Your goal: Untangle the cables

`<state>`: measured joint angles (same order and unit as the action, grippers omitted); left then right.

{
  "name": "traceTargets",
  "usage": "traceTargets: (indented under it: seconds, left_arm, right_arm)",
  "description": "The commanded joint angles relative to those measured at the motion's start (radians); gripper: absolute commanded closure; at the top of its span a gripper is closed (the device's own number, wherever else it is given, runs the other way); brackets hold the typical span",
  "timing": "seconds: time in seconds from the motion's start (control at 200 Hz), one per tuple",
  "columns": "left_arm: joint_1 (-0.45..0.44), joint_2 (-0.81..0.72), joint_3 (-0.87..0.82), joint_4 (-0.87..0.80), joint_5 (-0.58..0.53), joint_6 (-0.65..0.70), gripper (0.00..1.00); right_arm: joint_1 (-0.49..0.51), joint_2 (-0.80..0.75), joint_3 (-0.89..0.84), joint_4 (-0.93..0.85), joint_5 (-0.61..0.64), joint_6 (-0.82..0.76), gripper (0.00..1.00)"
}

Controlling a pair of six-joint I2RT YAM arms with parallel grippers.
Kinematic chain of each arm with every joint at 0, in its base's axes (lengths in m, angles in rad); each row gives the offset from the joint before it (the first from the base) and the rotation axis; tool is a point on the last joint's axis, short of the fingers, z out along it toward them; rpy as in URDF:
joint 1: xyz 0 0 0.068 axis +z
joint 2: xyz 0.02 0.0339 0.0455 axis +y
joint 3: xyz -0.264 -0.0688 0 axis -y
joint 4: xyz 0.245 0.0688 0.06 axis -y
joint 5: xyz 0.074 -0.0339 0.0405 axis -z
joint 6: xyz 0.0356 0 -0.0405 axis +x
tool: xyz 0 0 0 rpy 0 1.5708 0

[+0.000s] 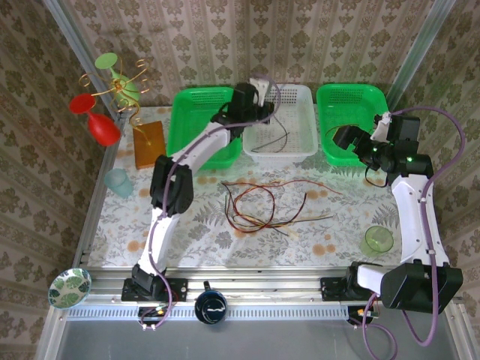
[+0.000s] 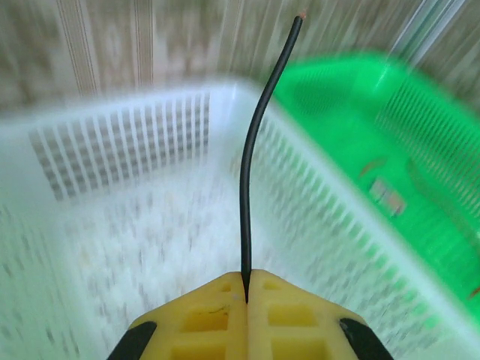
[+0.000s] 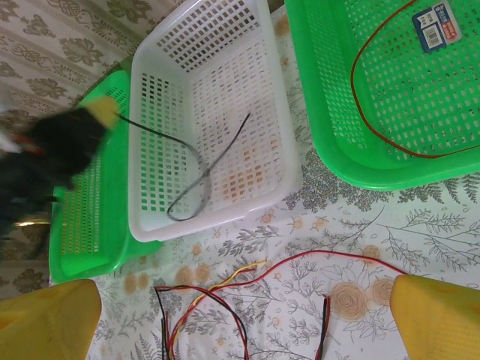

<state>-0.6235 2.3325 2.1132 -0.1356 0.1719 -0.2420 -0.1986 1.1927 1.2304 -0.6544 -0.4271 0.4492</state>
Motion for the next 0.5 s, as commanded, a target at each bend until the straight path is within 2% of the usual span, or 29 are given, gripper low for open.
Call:
traceTargets:
  seconds: [0.0, 0.225, 0.495]
  left_arm:
    - [-0.022, -0.011, 0.027, -0.06, -0.008, 0.006, 1.0]
    - [-0.036, 0.123, 0.218, -0.334, -0.065, -0.009, 1.0]
    - [-0.037, 0.205, 0.294, -0.427, -0.033, -0.073, 1.0]
  right_arm:
    - [-0.004, -0.019, -0.009, -0.019, -0.024, -0.01, 0.0]
    - [-0.004, -0.019, -0.014, -0.018, -0.032, -0.001, 0.0]
    - [-0.004, -0.025, -0.029, -0.021, -0.046, 0.01, 0.0]
